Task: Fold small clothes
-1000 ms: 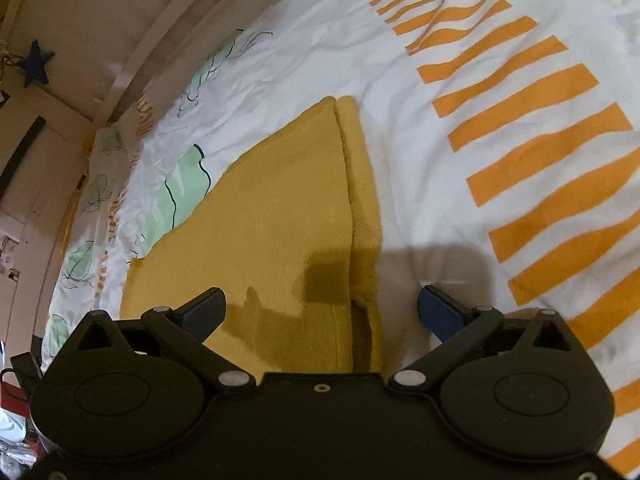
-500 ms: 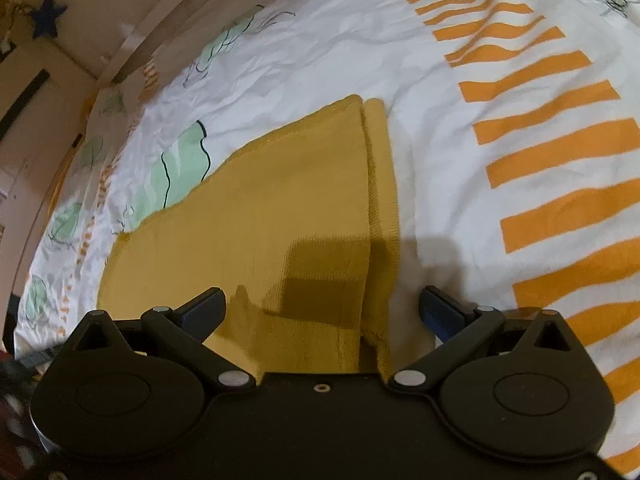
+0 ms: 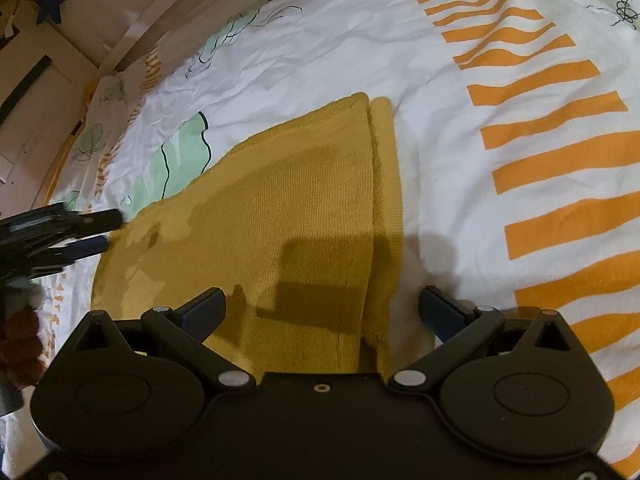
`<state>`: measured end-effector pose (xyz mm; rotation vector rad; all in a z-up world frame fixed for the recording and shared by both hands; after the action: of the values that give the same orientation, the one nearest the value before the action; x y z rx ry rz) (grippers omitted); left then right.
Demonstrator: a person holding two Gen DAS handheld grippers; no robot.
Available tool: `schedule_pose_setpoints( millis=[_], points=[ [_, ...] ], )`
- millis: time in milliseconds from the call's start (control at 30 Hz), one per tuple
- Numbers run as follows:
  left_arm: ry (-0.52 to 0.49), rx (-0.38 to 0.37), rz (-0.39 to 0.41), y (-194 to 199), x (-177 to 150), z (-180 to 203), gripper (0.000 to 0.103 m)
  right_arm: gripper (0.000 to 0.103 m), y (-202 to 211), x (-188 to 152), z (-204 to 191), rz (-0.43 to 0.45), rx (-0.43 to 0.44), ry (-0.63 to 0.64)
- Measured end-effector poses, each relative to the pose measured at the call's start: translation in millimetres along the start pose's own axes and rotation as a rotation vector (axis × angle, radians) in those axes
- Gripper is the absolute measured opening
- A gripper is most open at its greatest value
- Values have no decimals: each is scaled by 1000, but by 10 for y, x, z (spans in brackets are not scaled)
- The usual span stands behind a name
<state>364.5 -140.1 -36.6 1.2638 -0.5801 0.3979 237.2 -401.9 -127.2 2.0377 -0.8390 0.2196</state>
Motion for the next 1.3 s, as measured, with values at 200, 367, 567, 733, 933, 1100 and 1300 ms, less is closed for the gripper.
schedule_pose_setpoints(
  millis=[200, 367, 567, 733, 933, 1100, 1300],
  points=[
    [21, -27, -61, -93, -56, 43, 56, 103, 10, 22, 33, -11, 16, -22],
    [1, -77, -29, 280, -91, 111, 56, 103, 27, 37, 54, -17, 28, -30],
    [9, -120, -7, 758, -299, 132, 56, 102, 95, 18, -3, -26, -2, 5],
    [-10, -120, -23, 1036, -618, 105, 56, 102, 186, -54, -33, -40, -24, 59],
    [-27, -81, -71, 950, -956, 63, 56, 102, 236, -83, -18, -41, -29, 66],
    [-56, -6, 14, 699, -833, 47, 56, 102, 211, -70, -25, -33, -34, 70],
    [-74, 23, 97, 334, -426, 91, 56, 102, 179, -37, -16, -17, -33, 54]
  ],
)
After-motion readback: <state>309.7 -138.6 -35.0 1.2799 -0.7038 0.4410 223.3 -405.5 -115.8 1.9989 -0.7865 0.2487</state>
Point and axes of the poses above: each gripper's, at about its wrist camera, not at the fingertips, and y roughly against the way its jaws point, z to its right, x to its top, the point moved 2 cm from there along -y, roughly the way its jaws point, and after that the axes turned 6 degrees about z, right-handed, at the moved point
